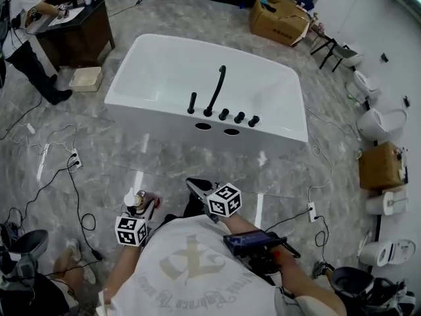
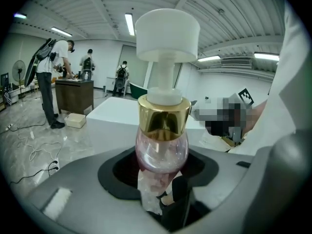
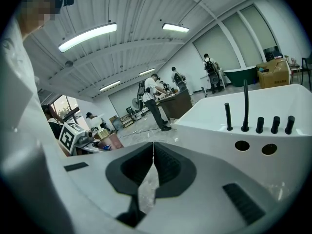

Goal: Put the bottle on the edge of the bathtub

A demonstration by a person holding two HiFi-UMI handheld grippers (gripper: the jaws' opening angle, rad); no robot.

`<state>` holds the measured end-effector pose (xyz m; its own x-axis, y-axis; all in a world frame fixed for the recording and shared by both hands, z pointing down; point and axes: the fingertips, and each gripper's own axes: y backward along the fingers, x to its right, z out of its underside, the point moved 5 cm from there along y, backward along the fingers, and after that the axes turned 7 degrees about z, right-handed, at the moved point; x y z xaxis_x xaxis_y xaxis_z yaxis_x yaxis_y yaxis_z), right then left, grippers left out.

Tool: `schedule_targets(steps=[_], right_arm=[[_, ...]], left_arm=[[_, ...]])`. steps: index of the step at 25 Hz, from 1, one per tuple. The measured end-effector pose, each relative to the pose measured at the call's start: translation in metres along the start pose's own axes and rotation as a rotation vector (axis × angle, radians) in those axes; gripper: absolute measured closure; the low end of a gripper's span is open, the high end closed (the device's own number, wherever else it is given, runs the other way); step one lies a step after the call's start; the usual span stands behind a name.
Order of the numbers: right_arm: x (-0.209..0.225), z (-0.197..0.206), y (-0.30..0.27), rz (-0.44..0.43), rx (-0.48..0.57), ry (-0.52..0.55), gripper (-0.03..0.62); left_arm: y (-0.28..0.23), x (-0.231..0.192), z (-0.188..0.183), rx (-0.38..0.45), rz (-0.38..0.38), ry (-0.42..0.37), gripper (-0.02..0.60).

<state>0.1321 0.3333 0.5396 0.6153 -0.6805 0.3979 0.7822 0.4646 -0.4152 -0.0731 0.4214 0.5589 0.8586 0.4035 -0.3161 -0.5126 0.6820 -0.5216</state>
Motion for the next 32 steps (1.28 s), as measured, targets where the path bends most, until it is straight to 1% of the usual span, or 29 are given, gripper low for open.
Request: schedule_targets(steps=[8,14,19,32], right_arm=[[0.008,-0.001,-0.006,-0.038,-0.030,-0.013,0.588],[0.008,-0.015,-0.057,-0.080,-0.051,-0.001,0.588],[0.015,-0.031,-0.080,-0.122,-0.059,0.011,0.588],[0.055,-0.054,-0.117,-0.140,-0.089,0.010,0.588]], left_arm=[[-0.004,-0.001,-0.005,-0.010,-0.039,0.031,0.359],[0.000,-0.039,-0.010,-0.010,-0.078,0.059,0.359],[-0.005,-0.051,-0.021,-0.011,-0.114,0.071,0.359],[-0.037,-0.076,-0.056,-0.010,-0.138,0.075,0.359]])
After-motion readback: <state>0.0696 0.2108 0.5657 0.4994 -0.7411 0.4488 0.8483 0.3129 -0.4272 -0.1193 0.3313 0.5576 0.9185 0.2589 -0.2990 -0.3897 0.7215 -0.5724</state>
